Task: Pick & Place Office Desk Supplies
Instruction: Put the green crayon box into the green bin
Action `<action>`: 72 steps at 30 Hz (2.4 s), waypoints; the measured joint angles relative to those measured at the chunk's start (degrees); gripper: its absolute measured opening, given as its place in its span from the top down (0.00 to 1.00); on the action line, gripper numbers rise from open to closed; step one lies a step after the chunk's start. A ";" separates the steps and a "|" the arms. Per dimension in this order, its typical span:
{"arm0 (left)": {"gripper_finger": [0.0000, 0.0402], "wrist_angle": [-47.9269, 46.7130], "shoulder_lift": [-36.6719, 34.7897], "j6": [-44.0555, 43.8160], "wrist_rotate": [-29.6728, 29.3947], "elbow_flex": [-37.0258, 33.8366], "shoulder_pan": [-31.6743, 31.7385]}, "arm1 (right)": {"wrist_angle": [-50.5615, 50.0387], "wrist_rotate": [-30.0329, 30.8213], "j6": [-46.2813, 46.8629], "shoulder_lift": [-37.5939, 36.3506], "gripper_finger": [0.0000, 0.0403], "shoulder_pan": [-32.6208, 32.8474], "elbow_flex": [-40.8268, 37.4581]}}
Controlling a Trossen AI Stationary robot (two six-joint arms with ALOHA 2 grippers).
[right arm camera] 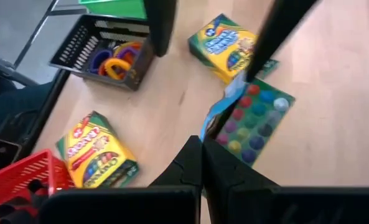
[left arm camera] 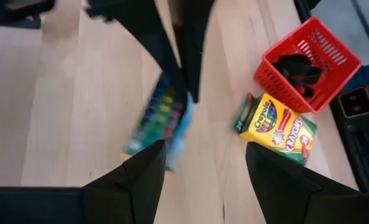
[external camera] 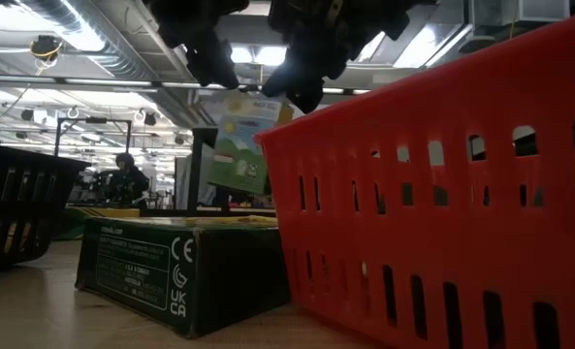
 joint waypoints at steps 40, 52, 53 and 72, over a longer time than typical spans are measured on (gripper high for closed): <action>0.44 -0.51 0.17 3.39 2.58 0.02 3.90 | -0.34 -4.34 -5.42 -1.92 1.00 -3.50 -0.11; 0.44 -2.41 0.17 2.31 3.08 0.04 3.99 | -1.63 -4.25 -6.93 -3.52 1.00 -5.62 -0.06; 0.44 -2.40 0.17 2.05 3.11 0.04 3.99 | -1.92 -4.25 -6.93 -3.59 1.00 -5.79 -0.07; 0.47 -0.84 0.46 3.41 -2.87 0.04 7.48 | 3.17 -3.92 -5.19 -3.69 1.00 -5.46 -0.07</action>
